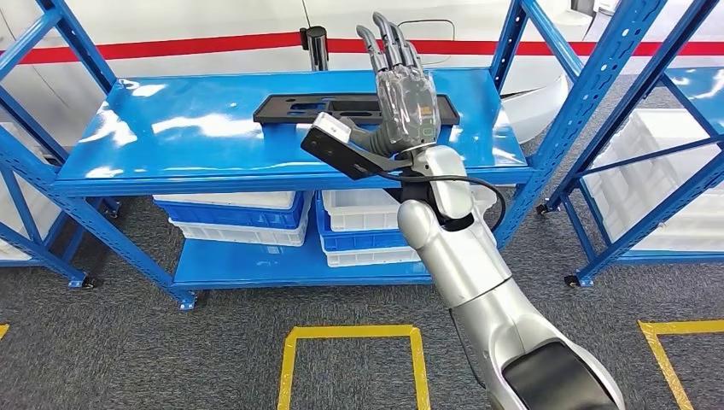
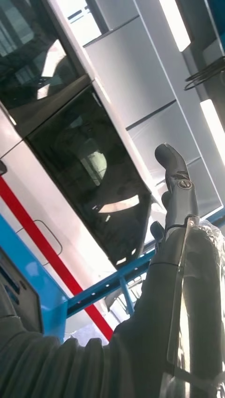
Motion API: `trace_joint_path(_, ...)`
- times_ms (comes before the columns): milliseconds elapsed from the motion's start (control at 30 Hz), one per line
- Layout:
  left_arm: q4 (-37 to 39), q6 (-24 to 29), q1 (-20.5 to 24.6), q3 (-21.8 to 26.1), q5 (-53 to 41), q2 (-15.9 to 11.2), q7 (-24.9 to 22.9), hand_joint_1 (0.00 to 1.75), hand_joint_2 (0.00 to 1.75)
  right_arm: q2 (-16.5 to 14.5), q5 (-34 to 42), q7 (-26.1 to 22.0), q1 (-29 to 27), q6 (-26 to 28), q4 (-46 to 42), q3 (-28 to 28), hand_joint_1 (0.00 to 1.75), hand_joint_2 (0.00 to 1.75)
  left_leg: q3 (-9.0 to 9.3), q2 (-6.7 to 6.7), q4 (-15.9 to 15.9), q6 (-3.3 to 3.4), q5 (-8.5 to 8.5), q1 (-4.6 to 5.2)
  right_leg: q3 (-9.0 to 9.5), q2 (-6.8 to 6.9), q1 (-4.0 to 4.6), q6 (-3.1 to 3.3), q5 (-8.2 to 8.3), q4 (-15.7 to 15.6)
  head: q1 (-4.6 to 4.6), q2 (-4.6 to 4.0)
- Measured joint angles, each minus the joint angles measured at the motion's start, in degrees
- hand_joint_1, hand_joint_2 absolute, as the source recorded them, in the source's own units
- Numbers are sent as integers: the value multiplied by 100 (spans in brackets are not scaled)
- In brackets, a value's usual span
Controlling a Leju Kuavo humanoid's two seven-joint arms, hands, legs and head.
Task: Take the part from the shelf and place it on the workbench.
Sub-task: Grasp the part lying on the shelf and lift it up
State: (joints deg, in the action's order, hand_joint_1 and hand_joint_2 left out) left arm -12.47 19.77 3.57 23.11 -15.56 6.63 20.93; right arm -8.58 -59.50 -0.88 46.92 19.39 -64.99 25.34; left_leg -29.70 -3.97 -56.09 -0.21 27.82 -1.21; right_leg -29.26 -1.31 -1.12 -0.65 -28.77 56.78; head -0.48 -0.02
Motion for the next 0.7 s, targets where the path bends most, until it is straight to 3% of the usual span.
trace_joint_path(700,30,-293,20,448,402,-58,-218,0,0,10,912,-611,243,-213,216,-222,0,175,-18,-1,-27,1,1,1,-3,-1,-17,-6,5,-1,-2,0)
